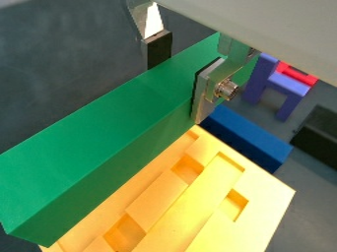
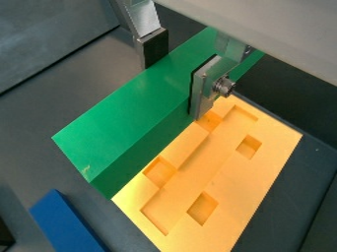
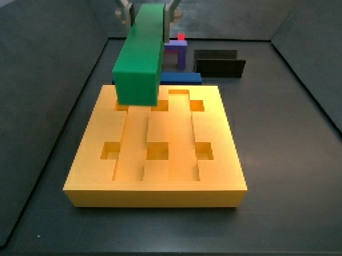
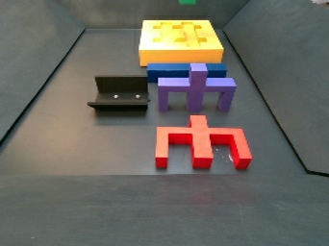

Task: Pick up the green object. Move up. Move to above the board. Insert the green object.
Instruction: Insert the green object.

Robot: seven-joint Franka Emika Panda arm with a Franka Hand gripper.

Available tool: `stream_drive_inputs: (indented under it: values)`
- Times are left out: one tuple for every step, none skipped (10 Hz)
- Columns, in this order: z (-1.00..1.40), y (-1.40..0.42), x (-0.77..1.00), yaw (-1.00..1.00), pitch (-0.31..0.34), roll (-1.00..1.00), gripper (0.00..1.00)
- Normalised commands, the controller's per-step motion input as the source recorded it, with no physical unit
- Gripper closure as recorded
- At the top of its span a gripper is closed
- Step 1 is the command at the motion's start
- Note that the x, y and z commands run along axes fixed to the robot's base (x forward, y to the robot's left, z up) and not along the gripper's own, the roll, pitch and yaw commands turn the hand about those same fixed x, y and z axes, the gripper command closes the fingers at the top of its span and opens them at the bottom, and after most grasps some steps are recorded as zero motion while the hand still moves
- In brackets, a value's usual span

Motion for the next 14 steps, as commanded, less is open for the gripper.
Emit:
stream_drive_inputs:
  values:
    - [-0.79, -0.09, -0.13, 0.03, -0.093, 0.18, 1.0]
    - [-0.78, -0.11, -0.11, 0.07, -0.081, 0.21, 1.0]
    - [-0.71, -0.18, 0.0, 0.11, -0.051, 0.24, 1.0]
    - [-0.69, -0.19, 0.0, 0.12, -0.039, 0.25, 1.0]
    - [-0.65, -0.13, 0.0, 0.14, -0.039, 0.19, 1.0]
    - [-0.59, -0.09, 0.0, 0.15, -0.029, 0.11, 1.0]
    - [-0.55, -0.06, 0.0, 0.14, -0.04, 0.07, 1.0]
    - [-0.57, -0.06, 0.0, 0.07, -0.053, 0.0, 1.0]
    - [-0.43, 0.0, -0.07, 0.03, -0.069, -0.09, 1.0]
    - [-0.33, 0.0, -0.06, 0.06, -0.074, -0.09, 1.0]
    - [-0.29, 0.0, -0.03, 0.04, -0.049, 0.0, 1.0]
    - [-0.22, 0.0, 0.0, 0.0, 0.0, 0.04, 1.0]
    - [-0.17, 0.0, 0.0, 0.0, 0.0, 0.07, 1.0]
    - [-0.15, 0.0, 0.0, 0.0, 0.0, 0.06, 1.0]
